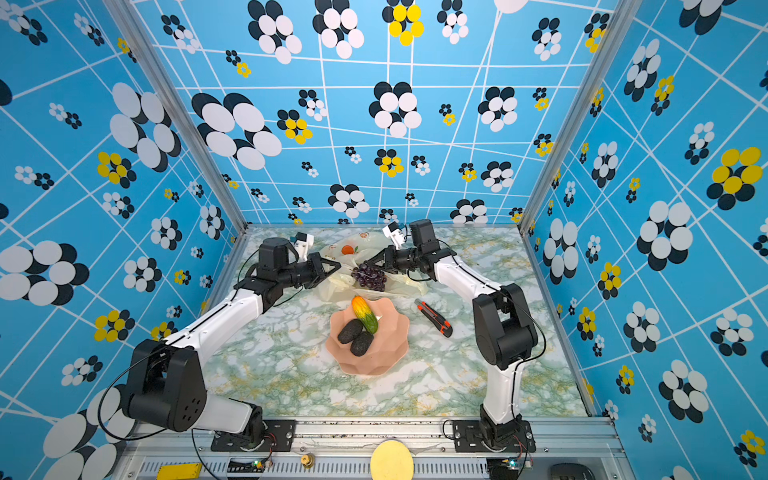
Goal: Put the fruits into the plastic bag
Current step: 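Lower the grapes into the bag mouth beside the left gripper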
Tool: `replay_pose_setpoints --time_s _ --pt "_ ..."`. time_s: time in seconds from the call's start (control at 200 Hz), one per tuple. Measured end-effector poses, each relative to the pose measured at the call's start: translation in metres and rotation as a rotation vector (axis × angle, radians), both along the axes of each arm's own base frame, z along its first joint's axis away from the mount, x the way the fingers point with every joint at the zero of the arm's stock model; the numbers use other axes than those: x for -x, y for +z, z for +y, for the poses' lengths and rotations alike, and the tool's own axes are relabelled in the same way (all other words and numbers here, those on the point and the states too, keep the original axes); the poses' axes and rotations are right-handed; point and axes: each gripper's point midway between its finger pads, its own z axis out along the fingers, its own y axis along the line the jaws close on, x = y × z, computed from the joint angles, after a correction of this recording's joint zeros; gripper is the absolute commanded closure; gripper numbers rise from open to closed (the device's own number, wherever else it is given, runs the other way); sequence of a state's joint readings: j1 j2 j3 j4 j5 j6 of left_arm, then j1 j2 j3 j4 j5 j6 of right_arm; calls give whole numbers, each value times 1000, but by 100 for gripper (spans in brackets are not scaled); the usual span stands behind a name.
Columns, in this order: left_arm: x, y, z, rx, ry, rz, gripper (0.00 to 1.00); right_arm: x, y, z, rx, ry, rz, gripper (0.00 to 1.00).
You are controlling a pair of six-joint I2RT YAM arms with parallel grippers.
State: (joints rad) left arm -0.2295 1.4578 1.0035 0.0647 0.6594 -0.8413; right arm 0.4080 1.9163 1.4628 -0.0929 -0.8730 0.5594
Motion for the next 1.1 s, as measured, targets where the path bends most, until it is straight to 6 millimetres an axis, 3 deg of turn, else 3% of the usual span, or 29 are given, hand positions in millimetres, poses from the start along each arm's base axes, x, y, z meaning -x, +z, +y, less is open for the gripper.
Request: replay_pose_setpoints --time_s 0.315,0.56,0.73,0.75,0.77,0.785,1.1 --pt "4 29 -6 21 -13 -72 100 -4 -32 -9 137 -12 27 73" --pt "6 34 -13 27 -31 -91 100 -14 -31 -11 185 -25 14 59" --pt "7 36 -16 31 -36 -98 100 -19 -26 -11 204 -37 -1 27" --pt "7 36 -16 30 -36 -98 100 -19 -26 -10 209 -31 -11 22" --pt "7 36 -16 31 -36 -99 100 -19 -27 -11 214 -35 -6 5" --pt "7 36 -16 30 -36 -98 100 -19 -27 -11 217 -34 -11 1" --pt "6 36 -16 30 -36 -99 100 -21 -34 -31 419 -80 -45 1"
